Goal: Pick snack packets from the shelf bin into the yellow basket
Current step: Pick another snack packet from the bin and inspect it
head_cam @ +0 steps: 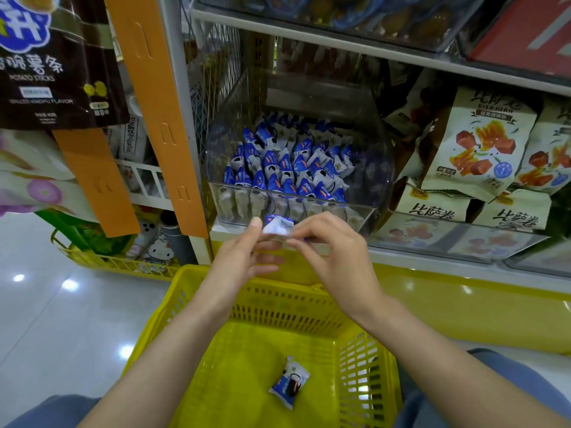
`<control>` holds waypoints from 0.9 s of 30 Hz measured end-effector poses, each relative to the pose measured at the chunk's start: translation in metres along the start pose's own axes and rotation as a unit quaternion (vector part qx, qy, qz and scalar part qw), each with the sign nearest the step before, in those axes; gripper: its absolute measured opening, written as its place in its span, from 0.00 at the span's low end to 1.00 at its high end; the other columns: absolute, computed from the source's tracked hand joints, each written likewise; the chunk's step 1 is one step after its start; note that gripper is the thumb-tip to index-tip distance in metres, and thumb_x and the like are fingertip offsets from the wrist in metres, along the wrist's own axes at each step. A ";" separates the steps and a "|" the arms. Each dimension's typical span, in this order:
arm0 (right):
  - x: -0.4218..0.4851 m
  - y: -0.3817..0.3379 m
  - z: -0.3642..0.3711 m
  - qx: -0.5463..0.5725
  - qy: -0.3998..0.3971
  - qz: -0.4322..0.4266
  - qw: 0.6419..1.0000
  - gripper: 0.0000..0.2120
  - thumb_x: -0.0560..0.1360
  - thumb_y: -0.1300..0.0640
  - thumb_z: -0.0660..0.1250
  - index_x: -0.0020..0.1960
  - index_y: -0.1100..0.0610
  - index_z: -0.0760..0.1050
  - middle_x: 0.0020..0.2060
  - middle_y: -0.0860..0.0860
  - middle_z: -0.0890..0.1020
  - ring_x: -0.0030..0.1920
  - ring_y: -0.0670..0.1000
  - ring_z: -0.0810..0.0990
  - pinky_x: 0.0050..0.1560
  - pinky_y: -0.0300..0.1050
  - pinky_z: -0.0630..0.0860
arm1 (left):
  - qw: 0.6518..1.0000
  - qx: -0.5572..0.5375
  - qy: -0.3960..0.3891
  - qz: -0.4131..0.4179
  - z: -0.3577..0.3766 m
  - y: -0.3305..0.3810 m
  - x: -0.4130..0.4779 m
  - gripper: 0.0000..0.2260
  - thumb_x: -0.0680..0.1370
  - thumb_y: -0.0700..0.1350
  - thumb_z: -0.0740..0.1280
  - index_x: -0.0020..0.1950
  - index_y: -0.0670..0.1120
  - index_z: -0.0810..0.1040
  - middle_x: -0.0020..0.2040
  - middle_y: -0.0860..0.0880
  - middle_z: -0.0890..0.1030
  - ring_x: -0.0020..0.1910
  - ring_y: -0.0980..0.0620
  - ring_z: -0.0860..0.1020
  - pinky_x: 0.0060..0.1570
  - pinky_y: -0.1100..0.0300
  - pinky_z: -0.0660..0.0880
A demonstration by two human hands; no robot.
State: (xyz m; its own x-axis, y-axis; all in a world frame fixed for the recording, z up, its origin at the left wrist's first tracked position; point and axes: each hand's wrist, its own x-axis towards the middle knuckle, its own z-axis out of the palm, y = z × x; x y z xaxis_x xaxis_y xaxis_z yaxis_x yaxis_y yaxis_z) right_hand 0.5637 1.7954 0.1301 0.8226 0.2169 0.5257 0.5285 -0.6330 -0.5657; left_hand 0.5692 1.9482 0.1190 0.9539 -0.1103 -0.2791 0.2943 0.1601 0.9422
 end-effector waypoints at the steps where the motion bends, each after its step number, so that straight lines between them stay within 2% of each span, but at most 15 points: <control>1: -0.002 -0.001 0.001 -0.047 -0.015 -0.048 0.998 0.03 0.72 0.58 0.70 0.43 0.58 0.80 0.42 0.50 0.80 0.43 0.49 0.78 0.43 0.47 0.76 | 0.999 -0.031 -0.024 -0.006 -0.001 0.000 -0.001 0.19 0.77 0.56 0.58 0.56 0.44 0.77 0.47 0.45 0.84 0.44 0.48 0.82 0.45 0.59 0.80; 3: -0.003 -0.001 0.003 -0.124 -0.033 -0.125 0.984 0.04 0.72 0.58 0.70 0.43 0.59 0.80 0.42 0.51 0.80 0.43 0.52 0.78 0.39 0.47 0.76 | 0.999 -0.036 -0.033 0.019 -0.002 0.001 -0.003 0.18 0.74 0.54 0.63 0.55 0.43 0.79 0.47 0.48 0.84 0.45 0.50 0.82 0.47 0.58 0.79; 5: -0.003 -0.001 0.004 -0.144 -0.058 -0.152 0.976 0.06 0.73 0.56 0.69 0.45 0.58 0.80 0.43 0.51 0.80 0.43 0.52 0.78 0.40 0.45 0.75 | 0.999 -0.013 0.017 0.035 -0.002 0.000 -0.002 0.15 0.75 0.49 0.66 0.56 0.40 0.79 0.46 0.49 0.82 0.45 0.52 0.81 0.46 0.59 0.78; 7: -0.005 -0.004 0.006 -0.105 -0.082 -0.089 0.987 0.10 0.74 0.53 0.67 0.52 0.56 0.76 0.43 0.48 0.79 0.44 0.46 0.76 0.43 0.42 0.74 | 0.997 0.003 0.062 0.039 -0.001 0.001 -0.001 0.14 0.77 0.45 0.64 0.61 0.41 0.76 0.51 0.46 0.82 0.51 0.49 0.80 0.51 0.53 0.77; 9: -0.004 -0.009 0.008 0.010 -0.074 0.066 0.995 0.13 0.75 0.51 0.66 0.57 0.52 0.69 0.41 0.44 0.77 0.42 0.41 0.75 0.42 0.38 0.73 | 0.996 0.018 0.076 0.043 0.000 0.002 -0.002 0.12 0.78 0.44 0.62 0.60 0.44 0.76 0.53 0.46 0.82 0.54 0.47 0.79 0.56 0.49 0.76; 11: 0.001 -0.008 0.009 0.125 -0.051 0.207 0.969 0.13 0.76 0.52 0.63 0.58 0.50 0.64 0.41 0.44 0.77 0.39 0.38 0.76 0.39 0.35 0.74 | 0.996 0.011 0.073 0.051 0.002 0.004 -0.003 0.09 0.79 0.44 0.62 0.56 0.47 0.79 0.49 0.50 0.84 0.51 0.51 0.80 0.53 0.52 0.75; 13: 0.006 -0.006 0.008 0.226 -0.058 0.297 0.926 0.13 0.78 0.54 0.60 0.61 0.55 0.65 0.44 0.47 0.78 0.37 0.36 0.77 0.39 0.35 0.77 | 0.996 0.005 0.055 0.066 0.003 0.005 -0.005 0.08 0.79 0.43 0.61 0.50 0.50 0.79 0.43 0.53 0.85 0.44 0.56 0.81 0.48 0.58 0.77; 16: 0.008 -0.006 0.007 0.356 -0.096 0.338 0.866 0.13 0.80 0.58 0.57 0.59 0.65 0.71 0.48 0.54 0.81 0.39 0.41 0.81 0.40 0.38 0.80 | 0.994 0.029 0.025 0.103 0.006 0.005 -0.005 0.09 0.79 0.41 0.60 0.53 0.47 0.79 0.43 0.53 0.85 0.42 0.60 0.81 0.43 0.67 0.77; 18: 0.008 -0.008 0.006 0.401 -0.103 0.347 0.841 0.13 0.80 0.58 0.57 0.58 0.66 0.72 0.50 0.56 0.81 0.43 0.46 0.82 0.42 0.39 0.80 | 0.981 0.083 0.045 0.168 0.006 0.003 -0.006 0.08 0.79 0.41 0.61 0.54 0.46 0.78 0.45 0.55 0.83 0.42 0.64 0.80 0.41 0.72 0.74; 21: 0.008 -0.009 0.007 0.432 -0.097 0.362 0.820 0.09 0.79 0.57 0.58 0.55 0.62 0.71 0.53 0.59 0.81 0.50 0.52 0.81 0.50 0.48 0.80 | 0.941 0.188 0.100 0.264 0.004 -0.002 -0.008 0.09 0.77 0.42 0.64 0.55 0.52 0.72 0.50 0.56 0.78 0.49 0.63 0.76 0.46 0.70 0.72; 23: 0.008 -0.010 0.008 0.453 -0.088 0.372 0.805 0.06 0.79 0.57 0.58 0.52 0.60 0.68 0.55 0.61 0.80 0.54 0.56 0.80 0.54 0.54 0.78 | 0.914 0.254 0.102 0.299 0.005 -0.006 -0.009 0.10 0.76 0.42 0.66 0.56 0.51 0.71 0.53 0.54 0.75 0.52 0.61 0.75 0.51 0.68 0.72; 27: 0.009 -0.007 0.009 0.455 -0.078 0.375 0.804 0.07 0.78 0.55 0.60 0.51 0.59 0.68 0.53 0.61 0.81 0.53 0.56 0.80 0.54 0.55 0.77 | 0.915 0.283 0.074 0.279 0.006 -0.010 -0.008 0.16 0.73 0.48 0.69 0.58 0.54 0.70 0.54 0.57 0.75 0.54 0.63 0.73 0.50 0.74 0.68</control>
State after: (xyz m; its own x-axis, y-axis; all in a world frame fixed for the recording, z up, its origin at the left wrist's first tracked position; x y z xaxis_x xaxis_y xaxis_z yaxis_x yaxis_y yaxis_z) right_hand 0.5689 1.8084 0.1328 0.9601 0.1635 -0.2269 -0.2530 0.1618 -0.9538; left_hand 0.5582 1.9417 0.1134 0.9558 -0.0265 0.2927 -0.2798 -0.3862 0.8789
